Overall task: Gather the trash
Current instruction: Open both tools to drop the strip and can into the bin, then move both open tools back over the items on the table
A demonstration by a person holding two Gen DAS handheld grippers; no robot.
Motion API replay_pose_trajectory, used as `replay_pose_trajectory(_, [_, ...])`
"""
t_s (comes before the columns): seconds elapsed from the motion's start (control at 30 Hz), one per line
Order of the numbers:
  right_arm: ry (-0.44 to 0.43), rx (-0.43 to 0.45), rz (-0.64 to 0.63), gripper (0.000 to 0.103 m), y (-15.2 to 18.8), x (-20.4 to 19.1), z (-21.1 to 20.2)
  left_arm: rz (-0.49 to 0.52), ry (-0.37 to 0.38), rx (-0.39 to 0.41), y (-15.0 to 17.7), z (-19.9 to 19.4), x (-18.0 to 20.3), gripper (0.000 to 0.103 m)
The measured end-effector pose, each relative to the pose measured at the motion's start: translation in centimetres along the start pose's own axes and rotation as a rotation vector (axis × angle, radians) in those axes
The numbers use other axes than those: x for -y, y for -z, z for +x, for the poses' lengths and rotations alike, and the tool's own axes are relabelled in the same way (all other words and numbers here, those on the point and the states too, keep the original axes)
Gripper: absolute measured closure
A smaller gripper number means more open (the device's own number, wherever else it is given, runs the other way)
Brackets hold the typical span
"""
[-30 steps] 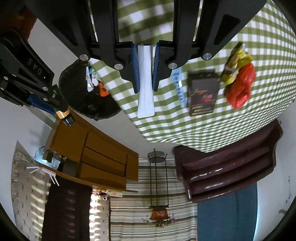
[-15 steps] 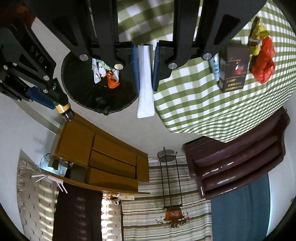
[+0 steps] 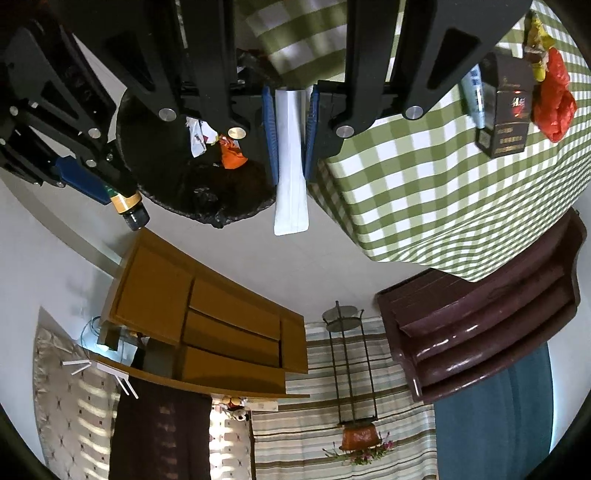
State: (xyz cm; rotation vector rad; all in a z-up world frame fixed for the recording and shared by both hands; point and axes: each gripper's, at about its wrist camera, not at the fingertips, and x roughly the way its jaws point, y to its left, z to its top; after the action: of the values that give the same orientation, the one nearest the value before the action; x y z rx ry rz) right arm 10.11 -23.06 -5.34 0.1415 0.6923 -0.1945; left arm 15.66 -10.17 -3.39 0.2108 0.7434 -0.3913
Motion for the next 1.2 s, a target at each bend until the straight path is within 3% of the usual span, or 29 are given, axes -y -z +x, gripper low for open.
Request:
replay_pose_trajectory(0.17, [-0.001, -0.006, 0.021, 0.08, -0.2, 0.5, 1.0, 0.01, 0.002, -0.033, -0.4, 1.0, 0.6, 0.083])
replay_pose_trajectory(0.33, [-0.01, -0.011, 0.035, 0.078, -0.1, 0.7, 1.4, -0.009, -0.001, -0.05, -0.6, 1.4, 0.7, 0.061])
replay_pose_trajectory(0.47, [-0.005, -0.014, 0.041, 0.076, -0.2, 1.3, 1.6, -0.005, -0.006, -0.042, -0.6, 1.3, 0.9, 0.06])
replay_pose_trajectory(0.57, [0.001, -0.014, 0.043, 0.065, -0.2, 1.3, 1.6, -0.006, -0.012, -0.035, -0.7, 1.1, 0.9, 0.06])
replay_pose_trajectory(0.9, [0.003, -0.021, 0.027, 0.047, -0.3, 0.8, 0.9, -0.023, -0.019, -0.011, -0.5, -0.2, 0.4, 0.059])
replay_pose_trajectory(1.2, [0.003, -0.026, 0.006, 0.034, 0.2, -1.6, 0.1, -0.065, -0.057, 0.012, 0.6, -3.0, -2.7, 0.052])
